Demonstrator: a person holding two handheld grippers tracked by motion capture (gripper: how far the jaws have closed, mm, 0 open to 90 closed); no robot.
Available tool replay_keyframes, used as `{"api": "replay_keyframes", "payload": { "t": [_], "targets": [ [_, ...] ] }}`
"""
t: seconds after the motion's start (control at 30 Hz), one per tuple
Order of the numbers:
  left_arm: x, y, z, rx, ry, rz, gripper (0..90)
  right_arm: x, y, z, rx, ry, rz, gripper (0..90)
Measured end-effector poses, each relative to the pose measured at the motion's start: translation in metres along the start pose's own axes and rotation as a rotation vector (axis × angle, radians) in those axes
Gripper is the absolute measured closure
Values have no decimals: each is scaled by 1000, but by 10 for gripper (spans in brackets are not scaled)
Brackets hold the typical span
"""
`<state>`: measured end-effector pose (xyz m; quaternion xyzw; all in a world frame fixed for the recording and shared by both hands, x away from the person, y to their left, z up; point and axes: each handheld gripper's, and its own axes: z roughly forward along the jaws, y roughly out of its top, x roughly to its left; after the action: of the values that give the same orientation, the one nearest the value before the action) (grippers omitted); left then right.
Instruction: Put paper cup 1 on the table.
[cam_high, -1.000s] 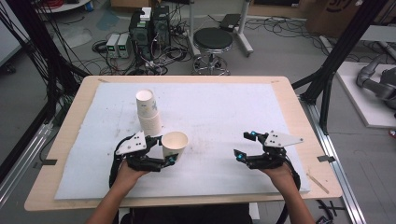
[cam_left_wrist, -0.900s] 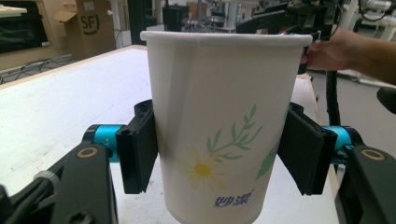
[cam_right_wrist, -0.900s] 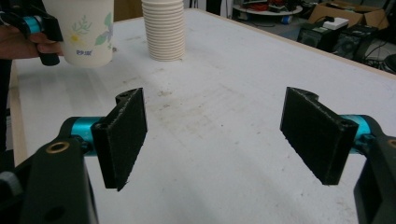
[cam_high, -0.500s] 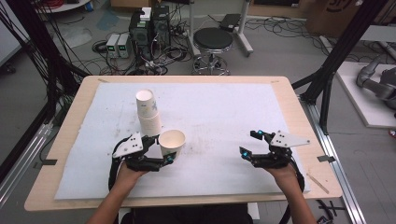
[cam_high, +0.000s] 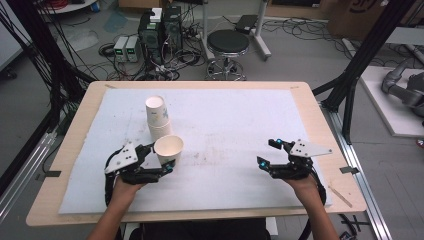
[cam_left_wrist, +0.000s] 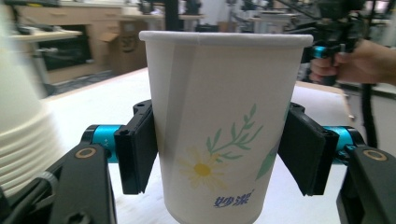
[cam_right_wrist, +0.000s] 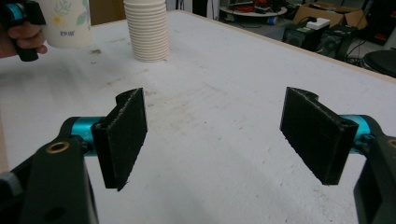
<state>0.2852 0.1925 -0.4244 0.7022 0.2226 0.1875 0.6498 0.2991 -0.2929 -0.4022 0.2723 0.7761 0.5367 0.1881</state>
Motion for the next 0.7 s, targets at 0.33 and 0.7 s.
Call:
{"api": "replay_keyframes", "payload": {
  "t": [0.33, 0.7],
  "targets": [
    [35, -6, -53, -16, 244, 7, 331, -1, 0, -2, -7, -5, -3, 238],
    [72, -24, -72, 55, 400, -48, 324, 1, 0, -1, 3, 4, -8, 238]
  ]
}}
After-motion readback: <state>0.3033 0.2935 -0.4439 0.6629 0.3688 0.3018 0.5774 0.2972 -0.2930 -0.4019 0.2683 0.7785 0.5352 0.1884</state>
